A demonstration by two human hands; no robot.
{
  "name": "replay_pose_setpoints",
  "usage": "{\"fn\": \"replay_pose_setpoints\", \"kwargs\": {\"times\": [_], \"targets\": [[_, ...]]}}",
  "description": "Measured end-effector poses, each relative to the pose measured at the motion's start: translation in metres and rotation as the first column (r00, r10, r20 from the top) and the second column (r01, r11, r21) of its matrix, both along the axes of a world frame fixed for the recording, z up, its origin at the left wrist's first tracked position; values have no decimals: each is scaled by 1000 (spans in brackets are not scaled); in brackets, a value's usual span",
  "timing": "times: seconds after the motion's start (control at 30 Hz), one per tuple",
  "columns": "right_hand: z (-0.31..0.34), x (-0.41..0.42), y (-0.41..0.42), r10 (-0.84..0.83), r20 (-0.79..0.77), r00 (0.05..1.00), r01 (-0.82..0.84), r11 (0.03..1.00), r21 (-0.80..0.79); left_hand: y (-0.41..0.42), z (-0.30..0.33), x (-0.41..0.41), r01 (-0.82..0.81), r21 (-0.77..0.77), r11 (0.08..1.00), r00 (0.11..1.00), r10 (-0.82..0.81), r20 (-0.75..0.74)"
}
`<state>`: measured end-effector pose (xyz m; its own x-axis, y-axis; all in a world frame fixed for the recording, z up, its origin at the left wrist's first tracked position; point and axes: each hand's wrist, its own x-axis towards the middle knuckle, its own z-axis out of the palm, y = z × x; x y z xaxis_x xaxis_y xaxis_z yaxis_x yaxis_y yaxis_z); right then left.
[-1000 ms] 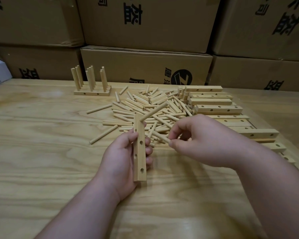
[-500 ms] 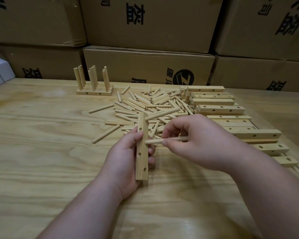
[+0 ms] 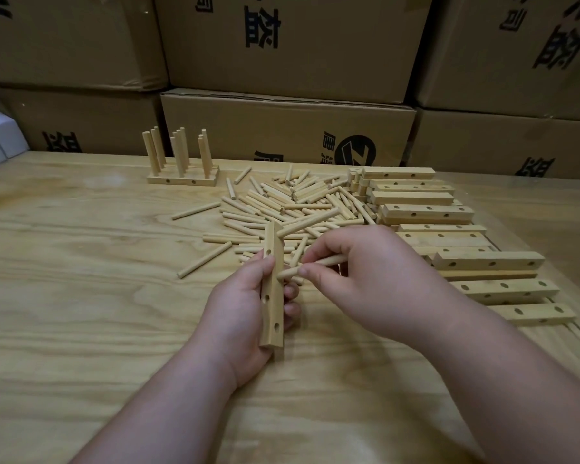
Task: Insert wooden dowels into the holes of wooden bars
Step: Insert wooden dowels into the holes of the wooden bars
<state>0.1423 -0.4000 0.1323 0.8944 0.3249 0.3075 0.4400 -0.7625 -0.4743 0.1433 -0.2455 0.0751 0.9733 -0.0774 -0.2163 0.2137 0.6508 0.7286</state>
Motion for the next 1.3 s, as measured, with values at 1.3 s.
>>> {"fn": "replay_pose_setpoints", "kwargs": {"times": [1.3], "targets": [[-3, -1, 4, 10, 36, 999, -5, 993, -119, -1, -2, -2, 38, 68, 997, 996, -44, 84]]}}
